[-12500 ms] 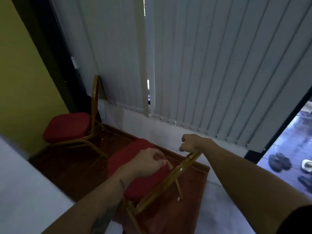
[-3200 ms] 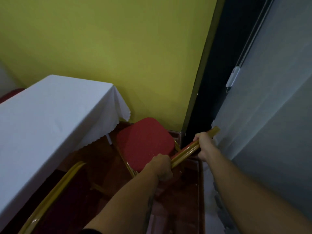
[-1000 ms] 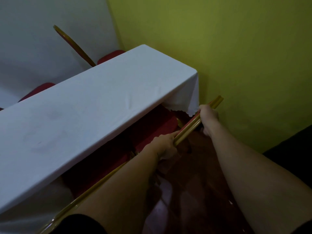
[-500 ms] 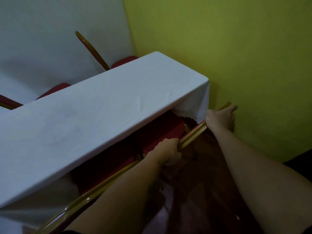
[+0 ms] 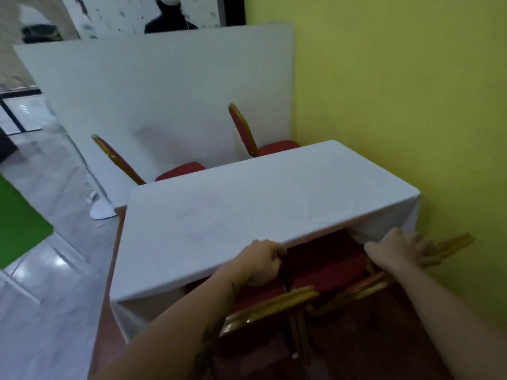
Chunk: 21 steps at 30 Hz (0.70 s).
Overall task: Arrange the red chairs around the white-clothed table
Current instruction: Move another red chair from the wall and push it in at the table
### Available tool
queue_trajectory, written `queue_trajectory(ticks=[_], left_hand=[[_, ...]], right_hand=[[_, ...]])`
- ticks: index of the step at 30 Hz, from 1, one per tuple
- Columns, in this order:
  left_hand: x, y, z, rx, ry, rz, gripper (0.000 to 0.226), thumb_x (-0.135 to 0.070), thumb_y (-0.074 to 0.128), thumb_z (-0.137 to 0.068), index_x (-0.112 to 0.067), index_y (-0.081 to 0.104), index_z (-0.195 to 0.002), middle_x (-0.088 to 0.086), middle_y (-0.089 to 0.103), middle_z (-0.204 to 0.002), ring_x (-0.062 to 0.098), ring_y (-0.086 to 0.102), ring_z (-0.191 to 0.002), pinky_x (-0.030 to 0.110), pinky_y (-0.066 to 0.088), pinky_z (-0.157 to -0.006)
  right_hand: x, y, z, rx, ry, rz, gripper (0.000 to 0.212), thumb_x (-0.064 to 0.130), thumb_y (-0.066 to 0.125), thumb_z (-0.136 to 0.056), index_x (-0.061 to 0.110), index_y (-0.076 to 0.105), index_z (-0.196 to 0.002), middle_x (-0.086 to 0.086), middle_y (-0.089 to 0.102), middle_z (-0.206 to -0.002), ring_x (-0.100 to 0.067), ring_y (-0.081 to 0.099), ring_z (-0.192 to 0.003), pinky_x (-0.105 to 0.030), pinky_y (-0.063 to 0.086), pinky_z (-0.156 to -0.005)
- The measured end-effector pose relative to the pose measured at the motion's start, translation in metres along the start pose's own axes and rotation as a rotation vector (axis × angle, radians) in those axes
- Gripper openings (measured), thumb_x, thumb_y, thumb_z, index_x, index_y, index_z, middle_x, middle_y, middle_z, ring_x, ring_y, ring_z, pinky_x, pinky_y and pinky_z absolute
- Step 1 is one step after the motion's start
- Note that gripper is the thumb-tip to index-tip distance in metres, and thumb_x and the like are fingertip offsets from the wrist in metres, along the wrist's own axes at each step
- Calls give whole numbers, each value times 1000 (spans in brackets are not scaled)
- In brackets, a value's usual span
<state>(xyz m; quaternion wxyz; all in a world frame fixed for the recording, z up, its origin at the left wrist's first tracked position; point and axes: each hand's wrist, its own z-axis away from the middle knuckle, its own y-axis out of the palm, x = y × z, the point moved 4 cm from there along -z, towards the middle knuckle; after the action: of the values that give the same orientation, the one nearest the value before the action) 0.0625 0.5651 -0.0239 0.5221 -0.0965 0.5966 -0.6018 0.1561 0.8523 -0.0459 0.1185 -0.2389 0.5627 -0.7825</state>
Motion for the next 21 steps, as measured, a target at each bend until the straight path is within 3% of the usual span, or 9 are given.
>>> queue_trajectory(ticks=[4, 8, 11, 15, 21], left_hand=[[74, -52, 29, -60, -45, 41, 42, -19, 44, -93, -25, 62, -130, 5, 68, -127, 24, 63, -112, 34, 48, -98], [162, -107, 65, -118, -75, 127, 42, -17, 43, -93, -26, 62, -130, 1, 70, -121, 18, 66, -103, 33, 51, -93], [235, -153, 96, -195, -105, 182, 41, -13, 44, -94, -22, 62, -130, 3, 71, -120, 19, 66, -104, 34, 53, -94], [327, -212, 144, -275, -200, 173, 43, -11, 44, -90, -20, 64, -127, 2, 73, -117, 17, 67, -100, 32, 56, -90], [431, -302, 183, -464, -302, 108, 36, -10, 53, -92, -17, 68, -124, 6, 68, -122, 21, 65, -101, 27, 53, -81]], right_hand=[[89, 10, 59, 66, -219, -101, 64, 35, 56, -82, 11, 44, -140, -24, 30, -150, -44, 28, -140, -55, 32, -112], [199, 39, 128, 163, -443, -169, 59, 24, 54, -90, 14, 42, -146, -18, 32, -148, -37, 44, -128, -38, 43, -93], [285, 64, 180, 203, -588, -211, 56, 21, 53, -88, 16, 44, -143, -14, 34, -146, -32, 54, -116, -42, 49, -91], [390, 101, 246, 272, -724, -199, 58, 22, 54, -85, 18, 45, -142, -13, 35, -145, -28, 55, -110, -40, 52, -86], [531, 136, 309, 266, -871, -157, 62, 20, 55, -81, 19, 44, -142, -12, 40, -142, -29, 47, -118, -43, 54, -89]])
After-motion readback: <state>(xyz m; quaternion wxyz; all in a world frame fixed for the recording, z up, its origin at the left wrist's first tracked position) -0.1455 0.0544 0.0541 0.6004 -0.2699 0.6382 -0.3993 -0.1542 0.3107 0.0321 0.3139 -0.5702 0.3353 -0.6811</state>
